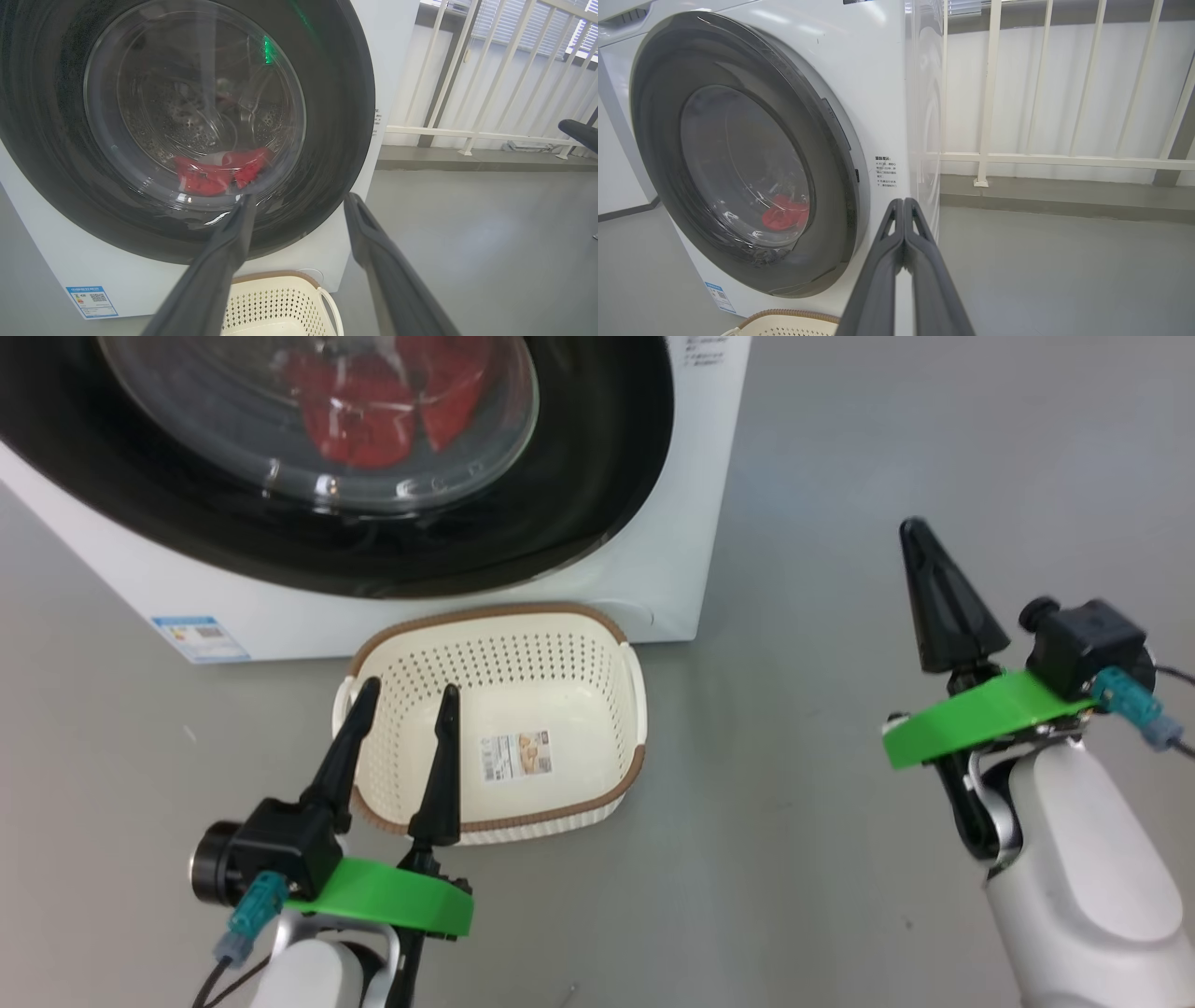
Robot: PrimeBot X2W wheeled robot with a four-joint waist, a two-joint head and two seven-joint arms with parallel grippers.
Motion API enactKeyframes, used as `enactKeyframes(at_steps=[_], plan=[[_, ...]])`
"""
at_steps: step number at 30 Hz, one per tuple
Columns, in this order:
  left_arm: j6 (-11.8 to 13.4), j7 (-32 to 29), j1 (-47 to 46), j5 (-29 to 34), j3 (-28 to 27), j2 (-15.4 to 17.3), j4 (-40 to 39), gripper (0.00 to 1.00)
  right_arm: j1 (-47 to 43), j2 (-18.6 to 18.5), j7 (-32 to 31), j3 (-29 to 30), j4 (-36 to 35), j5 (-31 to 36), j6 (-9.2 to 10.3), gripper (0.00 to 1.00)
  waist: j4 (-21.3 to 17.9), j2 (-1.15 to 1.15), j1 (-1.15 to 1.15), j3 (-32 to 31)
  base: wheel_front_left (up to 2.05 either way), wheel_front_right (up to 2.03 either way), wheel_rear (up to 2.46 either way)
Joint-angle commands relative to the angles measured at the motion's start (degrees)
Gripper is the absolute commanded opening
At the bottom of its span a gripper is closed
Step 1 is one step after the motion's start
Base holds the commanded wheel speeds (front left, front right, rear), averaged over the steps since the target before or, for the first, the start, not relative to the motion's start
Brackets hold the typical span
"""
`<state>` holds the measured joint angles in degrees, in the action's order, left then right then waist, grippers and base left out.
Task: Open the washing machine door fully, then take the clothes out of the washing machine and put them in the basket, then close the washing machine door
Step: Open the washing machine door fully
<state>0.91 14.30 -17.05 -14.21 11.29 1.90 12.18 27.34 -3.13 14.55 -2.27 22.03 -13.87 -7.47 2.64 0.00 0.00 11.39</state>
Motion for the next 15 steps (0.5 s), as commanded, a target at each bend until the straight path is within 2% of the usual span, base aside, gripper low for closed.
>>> enactKeyframes(at_steps=[1,15], plan=[[-0.4,0.7,-2.2,0.0,-1.4,1.0,-2.0,1.0,2.2,0.2,-0.2,-0.6,-1.5,-0.7,-0.02,0.0,1.6,0.0,0.0,2.4,0.0,0.0,0.0],[-0.9,0.7,-3.8,0.0,0.7,1.0,-4.9,1.0,14.7,0.2,-4.8,-1.0,4.2,-15.9,-0.02,0.0,3.8,0.0,0.0,8.5,0.0,0.0,0.0]])
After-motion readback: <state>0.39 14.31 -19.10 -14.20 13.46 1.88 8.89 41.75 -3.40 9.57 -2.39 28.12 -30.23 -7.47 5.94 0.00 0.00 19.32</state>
